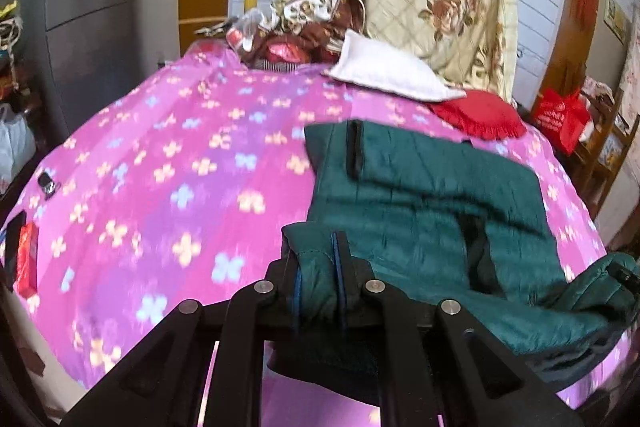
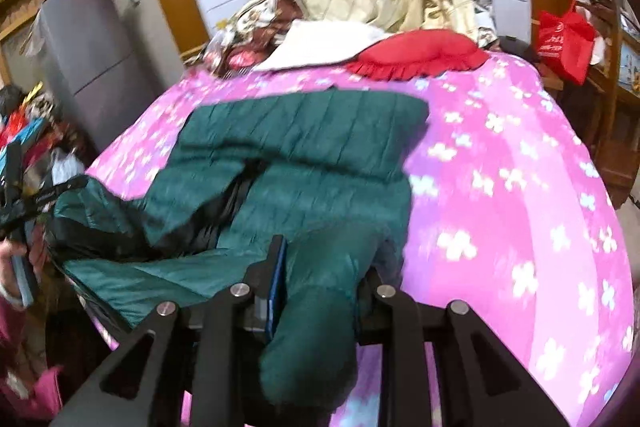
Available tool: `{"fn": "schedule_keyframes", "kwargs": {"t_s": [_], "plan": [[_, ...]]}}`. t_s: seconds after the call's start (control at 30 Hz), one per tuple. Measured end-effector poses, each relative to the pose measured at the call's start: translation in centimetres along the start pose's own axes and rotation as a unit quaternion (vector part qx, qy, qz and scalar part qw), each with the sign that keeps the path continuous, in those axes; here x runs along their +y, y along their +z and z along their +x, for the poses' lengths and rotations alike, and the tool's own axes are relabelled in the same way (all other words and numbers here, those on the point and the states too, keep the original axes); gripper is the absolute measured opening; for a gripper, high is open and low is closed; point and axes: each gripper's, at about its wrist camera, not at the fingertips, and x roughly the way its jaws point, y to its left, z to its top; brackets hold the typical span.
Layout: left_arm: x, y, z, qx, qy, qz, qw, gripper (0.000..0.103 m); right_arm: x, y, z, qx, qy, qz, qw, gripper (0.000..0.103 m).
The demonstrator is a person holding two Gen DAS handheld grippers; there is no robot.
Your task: Fold large clothes
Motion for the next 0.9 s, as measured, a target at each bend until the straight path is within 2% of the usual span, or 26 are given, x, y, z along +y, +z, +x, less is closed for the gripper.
{"fn": "schedule_keyframes", "kwargs": {"t_s": [0.13, 0.43, 0.57, 0.67, 0.9], "plan": [[-0.7, 1.3, 1.0, -0.018, 0.015, 0.003, 0.9997, 0.000, -0.9, 2.1, 1.2, -0.012, -0.014, 0.020, 1.000, 0.026], [-1.7, 5.0, 3.9, -0.049, 0.045, -0.008, 0.9978, 0.000, -1.6, 6.5, 4.2, -0.029, -0.062, 0.017, 0.998, 0.026], [-2.2, 7.2, 6.2, -0.057, 0.068, -0.014, 0.9960, 0.000, -2.5, 9.0, 5.9, -0.049, -0.088, 0.024, 0.995, 0.026], [-2.8, 9.0, 8.5, -0.058, 0.082, -0.015, 0.9949, 0.000, -3.7, 11.3, 7.4, -0.063, -0.092, 0.042, 0.993, 0.026], [-4.1, 11.8, 15.4, -0.042, 0.121, -0.013, 0.9917, 0.000, -6.1, 16.0, 14.0, -0.050, -0.107, 0.063, 0.991, 0.026]]}}
